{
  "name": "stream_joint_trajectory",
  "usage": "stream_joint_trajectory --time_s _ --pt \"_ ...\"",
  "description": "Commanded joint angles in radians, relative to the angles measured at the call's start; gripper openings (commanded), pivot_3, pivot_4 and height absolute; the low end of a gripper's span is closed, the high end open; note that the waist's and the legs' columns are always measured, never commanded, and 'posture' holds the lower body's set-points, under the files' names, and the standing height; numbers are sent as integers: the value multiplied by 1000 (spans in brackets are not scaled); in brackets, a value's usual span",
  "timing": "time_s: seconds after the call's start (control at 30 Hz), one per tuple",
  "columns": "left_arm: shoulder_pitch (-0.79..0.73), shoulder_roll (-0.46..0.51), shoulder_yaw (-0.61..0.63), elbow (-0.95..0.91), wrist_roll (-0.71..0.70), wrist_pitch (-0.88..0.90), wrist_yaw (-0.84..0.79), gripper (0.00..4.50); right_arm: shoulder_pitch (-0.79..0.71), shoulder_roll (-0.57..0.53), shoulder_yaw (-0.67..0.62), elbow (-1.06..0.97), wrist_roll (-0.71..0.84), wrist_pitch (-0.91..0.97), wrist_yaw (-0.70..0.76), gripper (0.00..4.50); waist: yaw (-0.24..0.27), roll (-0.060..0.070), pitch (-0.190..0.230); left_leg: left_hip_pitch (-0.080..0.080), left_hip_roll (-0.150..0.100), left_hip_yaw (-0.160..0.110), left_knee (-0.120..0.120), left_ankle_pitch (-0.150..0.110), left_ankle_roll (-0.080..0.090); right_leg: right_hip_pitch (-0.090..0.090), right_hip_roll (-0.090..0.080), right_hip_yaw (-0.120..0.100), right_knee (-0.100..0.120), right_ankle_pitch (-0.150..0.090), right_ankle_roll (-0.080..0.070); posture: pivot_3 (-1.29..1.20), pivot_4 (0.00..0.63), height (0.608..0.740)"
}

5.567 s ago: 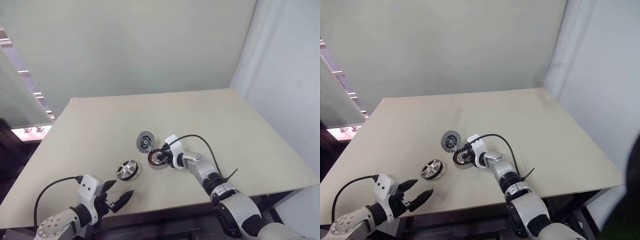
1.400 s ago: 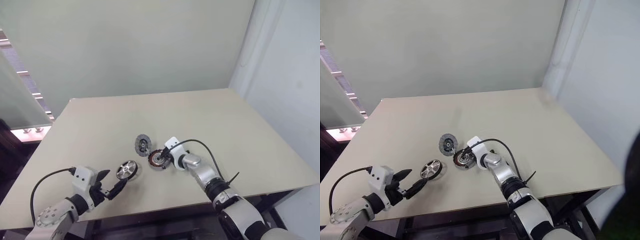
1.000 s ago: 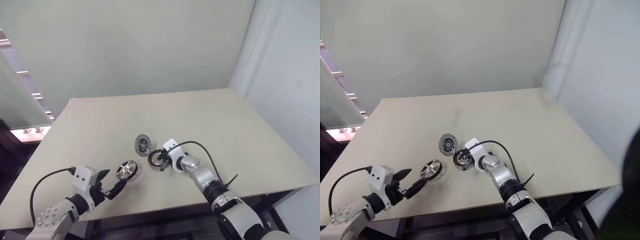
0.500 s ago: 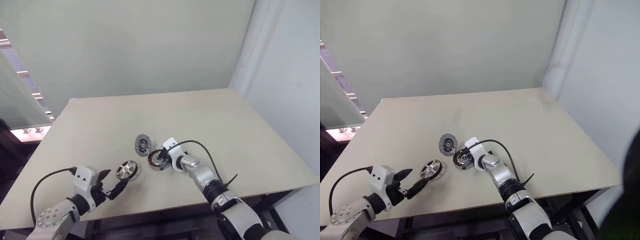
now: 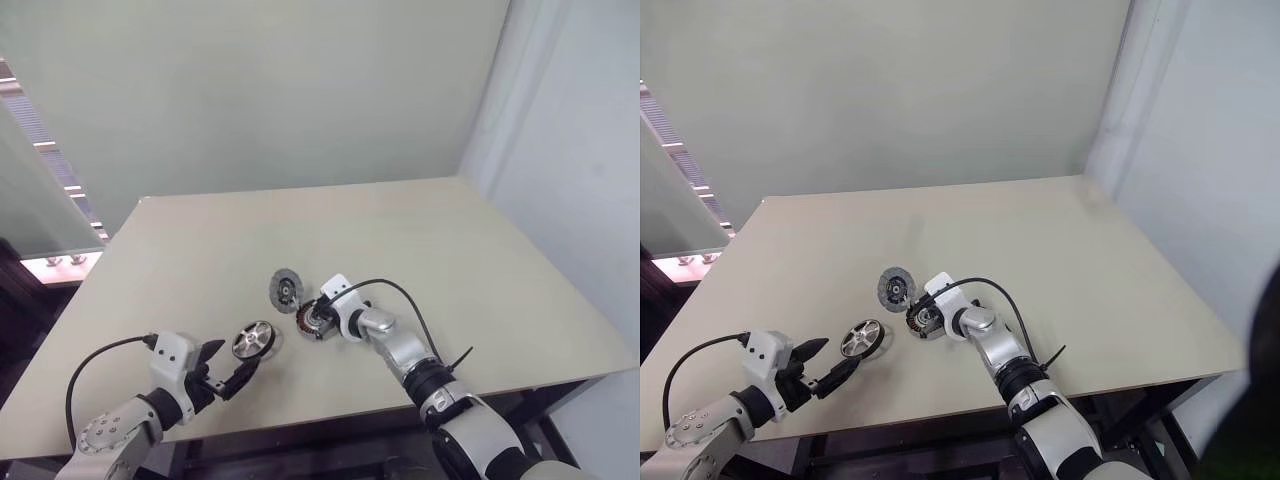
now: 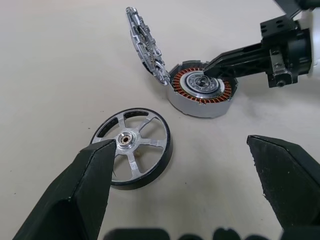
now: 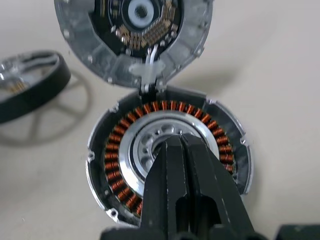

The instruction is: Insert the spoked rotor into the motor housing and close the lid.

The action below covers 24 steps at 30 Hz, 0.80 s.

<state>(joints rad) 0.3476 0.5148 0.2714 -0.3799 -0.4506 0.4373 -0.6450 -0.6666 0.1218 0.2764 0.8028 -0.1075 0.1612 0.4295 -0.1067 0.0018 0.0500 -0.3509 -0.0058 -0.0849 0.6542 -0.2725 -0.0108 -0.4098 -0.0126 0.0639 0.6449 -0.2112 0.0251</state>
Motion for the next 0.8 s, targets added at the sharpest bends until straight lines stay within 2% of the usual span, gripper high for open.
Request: stream_joint_trajectory --time_s 0.03,0.3,0.8 --pt "-6 13 25 20 -4 -45 -28 4500 -28 -18 16 -29 -30 29 -1 24 0 0 0 0 0 0 0 0 0 0 0 0 0 0 0 0 0 740" --pt "-26 14 13 69 6 -79 -50 4500 -19 -34 25 -57 -35 71 14 24 0 0 0 0 0 0 0 0 0 0 0 0 0 0 0 0 0 740" --pt "-42 9 1 88 23 -92 -51 4500 -28 20 -21 -93 29 0 27 24 0 -1 0 0 0 0 -1 0 0 0 0 0 0 0 0 0 0 740"
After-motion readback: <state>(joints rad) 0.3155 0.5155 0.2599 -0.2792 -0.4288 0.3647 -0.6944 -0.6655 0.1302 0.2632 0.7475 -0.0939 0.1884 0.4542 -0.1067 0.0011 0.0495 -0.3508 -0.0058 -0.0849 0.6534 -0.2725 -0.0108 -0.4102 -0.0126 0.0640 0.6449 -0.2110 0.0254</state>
